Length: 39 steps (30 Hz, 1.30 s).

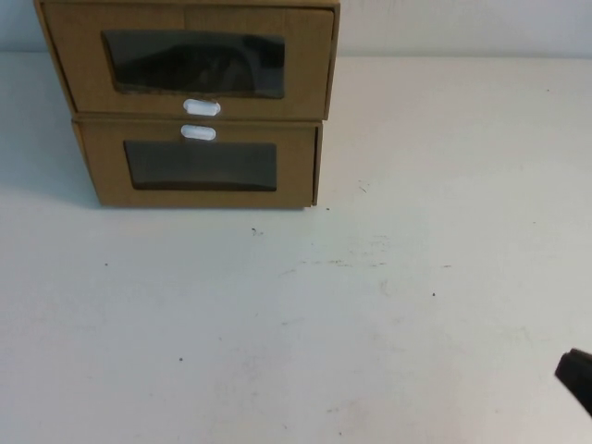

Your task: Close the shoe box

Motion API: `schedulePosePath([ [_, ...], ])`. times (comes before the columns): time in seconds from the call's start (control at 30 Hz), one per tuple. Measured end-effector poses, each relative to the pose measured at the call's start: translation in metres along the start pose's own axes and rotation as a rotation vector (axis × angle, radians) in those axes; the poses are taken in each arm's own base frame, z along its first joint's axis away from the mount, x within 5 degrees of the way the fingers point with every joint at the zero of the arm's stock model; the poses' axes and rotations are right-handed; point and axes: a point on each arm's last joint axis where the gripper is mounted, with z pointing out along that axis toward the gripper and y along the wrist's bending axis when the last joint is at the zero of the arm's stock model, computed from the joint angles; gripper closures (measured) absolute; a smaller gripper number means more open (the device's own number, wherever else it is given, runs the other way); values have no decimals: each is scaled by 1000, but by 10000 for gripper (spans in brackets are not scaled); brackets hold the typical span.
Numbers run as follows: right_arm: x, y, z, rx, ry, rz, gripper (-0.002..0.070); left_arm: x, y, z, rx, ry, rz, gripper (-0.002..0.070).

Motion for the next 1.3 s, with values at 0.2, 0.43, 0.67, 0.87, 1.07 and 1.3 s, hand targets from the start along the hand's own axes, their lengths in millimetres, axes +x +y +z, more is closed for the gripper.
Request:
schedulePosePath([
  [0.2, 24, -30, -10, 316, -72, 38, 687, 0, 0, 0, 0, 0, -2, 680],
  [0.43, 51, -40, -30, 504, -173, 36, 687, 0, 0, 0, -1, 0, -2, 680],
  [0.67, 55, -42, -34, 563, -176, 43, 687, 0, 0, 0, -2, -2, -2, 680],
  [0.87, 55, -42, -34, 566, -167, 45, 687, 0, 0, 0, -4, -3, -2, 680],
  [1.07, 59, -40, -33, 543, -112, 7, 687, 0, 0, 0, -4, -3, -2, 680],
  [1.3, 72, -38, -31, 514, 42, -12, 687, 0, 0, 0, -4, -3, -2, 680],
])
